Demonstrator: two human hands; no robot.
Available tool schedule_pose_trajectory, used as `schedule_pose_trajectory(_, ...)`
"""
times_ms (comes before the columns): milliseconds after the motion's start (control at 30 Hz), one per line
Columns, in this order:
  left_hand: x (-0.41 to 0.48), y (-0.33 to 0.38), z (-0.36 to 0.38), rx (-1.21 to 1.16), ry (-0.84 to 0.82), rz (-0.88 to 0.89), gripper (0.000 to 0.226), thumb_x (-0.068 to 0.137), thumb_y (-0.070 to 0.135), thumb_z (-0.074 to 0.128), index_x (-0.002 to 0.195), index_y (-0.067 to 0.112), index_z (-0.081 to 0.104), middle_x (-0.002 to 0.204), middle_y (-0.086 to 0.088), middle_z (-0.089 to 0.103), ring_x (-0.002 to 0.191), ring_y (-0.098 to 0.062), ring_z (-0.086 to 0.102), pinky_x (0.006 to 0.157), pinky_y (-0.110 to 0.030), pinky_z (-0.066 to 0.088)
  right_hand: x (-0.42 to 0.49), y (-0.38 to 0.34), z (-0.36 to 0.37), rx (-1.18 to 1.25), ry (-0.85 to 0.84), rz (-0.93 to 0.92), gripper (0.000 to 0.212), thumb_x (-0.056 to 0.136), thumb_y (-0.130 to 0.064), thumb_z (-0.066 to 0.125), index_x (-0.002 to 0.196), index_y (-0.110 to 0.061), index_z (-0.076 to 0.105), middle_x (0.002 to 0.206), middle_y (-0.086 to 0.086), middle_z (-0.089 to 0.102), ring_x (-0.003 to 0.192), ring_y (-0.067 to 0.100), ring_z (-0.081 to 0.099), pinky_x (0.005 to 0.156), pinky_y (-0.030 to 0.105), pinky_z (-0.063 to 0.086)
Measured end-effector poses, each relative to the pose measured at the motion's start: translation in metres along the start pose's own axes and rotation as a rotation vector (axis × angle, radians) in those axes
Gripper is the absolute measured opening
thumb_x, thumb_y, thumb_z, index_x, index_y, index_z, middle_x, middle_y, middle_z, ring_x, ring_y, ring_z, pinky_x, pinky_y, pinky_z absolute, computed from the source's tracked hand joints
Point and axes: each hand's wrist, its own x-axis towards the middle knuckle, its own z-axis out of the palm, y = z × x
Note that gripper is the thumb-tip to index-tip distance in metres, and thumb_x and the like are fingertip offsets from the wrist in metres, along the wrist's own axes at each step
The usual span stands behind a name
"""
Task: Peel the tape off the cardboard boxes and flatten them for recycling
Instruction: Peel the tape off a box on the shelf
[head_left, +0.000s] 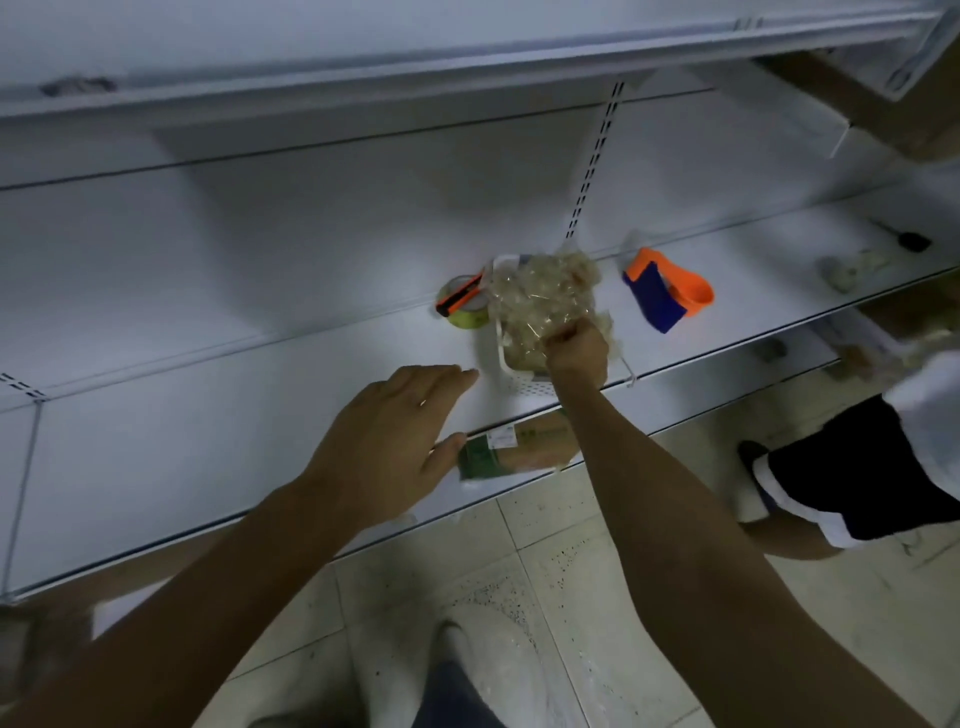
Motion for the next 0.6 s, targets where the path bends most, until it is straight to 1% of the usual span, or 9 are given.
schedule_pose_trajectory(100,0.006,-0.001,0.001,-0.001,0.008,-0.017,0.055,0.087,0.034,0.051,0.136,0.009,0.050,0.131,-0.011,0.058,0.116,-0.030,0.058,0.091,-0.042,0.048,-0.008,0.001,0.003,0.047,0.029,0.002,0.016,0.090,-0.018,0.060,0.100,-0.008,0.065,0.090,0.006,0.066,0.083,0.024,0.062,0.064,0.027,0.042)
schedule_pose_trajectory(167,0.011,0.001,0.000,0.012,0.012,-0.010,0.055,0.086,0.034,0.050,0.135,0.008,0.051,0.130,-0.012,0.059,0.115,-0.031,0.058,0.090,-0.043,0.049,-0.019,0.004,0.001,0.226,0.014,-0.019,0.023,0.095,-0.020,0.055,0.103,-0.002,0.065,0.091,0.009,0.065,0.087,0.024,0.063,0.068,0.025,0.045)
schedule_pose_trajectory(233,0.016,0.004,-0.005,0.017,0.018,-0.006,0.056,0.087,0.035,0.047,0.136,0.009,0.050,0.133,-0.011,0.057,0.118,-0.029,0.056,0.092,-0.042,0.048,-0.035,0.009,-0.007,0.467,-0.015,-0.002,0.022,0.096,-0.025,0.054,0.104,-0.008,0.066,0.099,0.010,0.068,0.092,0.025,0.065,0.079,0.029,0.054)
schedule_pose_trajectory(267,0.019,0.004,-0.008,0.011,0.024,-0.011,0.057,0.088,0.037,0.045,0.138,0.010,0.048,0.135,-0.010,0.055,0.120,-0.028,0.054,0.094,-0.041,0.047,-0.045,0.010,-0.015,0.570,-0.022,0.016,0.021,0.097,-0.027,0.054,0.103,-0.012,0.066,0.100,0.010,0.068,0.090,0.023,0.065,0.078,0.031,0.056)
schedule_pose_trajectory(333,0.022,0.004,-0.017,0.002,0.068,-0.015,0.056,0.089,0.038,0.042,0.139,0.013,0.047,0.135,-0.008,0.055,0.119,-0.026,0.055,0.094,-0.039,0.047,-0.070,0.010,-0.033,0.696,-0.040,0.011,0.017,0.098,-0.026,0.052,0.099,-0.015,0.065,0.094,0.011,0.065,0.079,0.017,0.063,0.067,0.025,0.055)
schedule_pose_trajectory(400,0.025,0.006,-0.032,0.014,0.164,0.023,0.050,0.091,0.037,0.042,0.134,0.012,0.052,0.128,-0.008,0.060,0.110,-0.026,0.060,0.088,-0.039,0.051,-0.098,-0.007,-0.054,0.727,-0.049,-0.160,0.015,0.098,-0.018,0.051,0.093,-0.011,0.064,0.086,0.011,0.064,0.072,0.015,0.060,0.065,0.028,0.050)
schedule_pose_trajectory(467,0.027,0.011,-0.055,0.044,0.319,0.112,0.042,0.092,0.030,0.041,0.124,0.010,0.060,0.118,-0.009,0.066,0.103,-0.026,0.064,0.084,-0.038,0.052,-0.128,-0.042,-0.078,0.736,-0.060,-0.458,0.016,0.097,-0.010,0.051,0.088,-0.007,0.063,0.078,0.005,0.063,0.070,0.012,0.059,0.065,0.026,0.050)
schedule_pose_trajectory(533,0.028,0.017,-0.087,0.084,0.484,0.228,0.033,0.096,0.023,0.042,0.119,0.008,0.062,0.114,-0.009,0.068,0.101,-0.026,0.064,0.085,-0.038,0.053,-0.160,-0.089,-0.104,0.736,-0.060,-0.751,0.015,0.097,-0.011,0.051,0.089,-0.012,0.063,0.077,-0.005,0.062,0.070,0.004,0.059,0.065,0.015,0.048)
schedule_pose_trajectory(600,0.025,0.021,-0.126,0.145,0.670,0.342,0.028,0.098,0.018,0.044,0.118,0.008,0.062,0.115,-0.010,0.067,0.101,-0.025,0.063,0.085,-0.035,0.052,-0.187,-0.136,-0.131,0.750,-0.013,-1.002,0.013,0.096,-0.015,0.048,0.093,-0.020,0.060,0.081,-0.011,0.061,0.073,0.002,0.060,0.067,0.012,0.047)
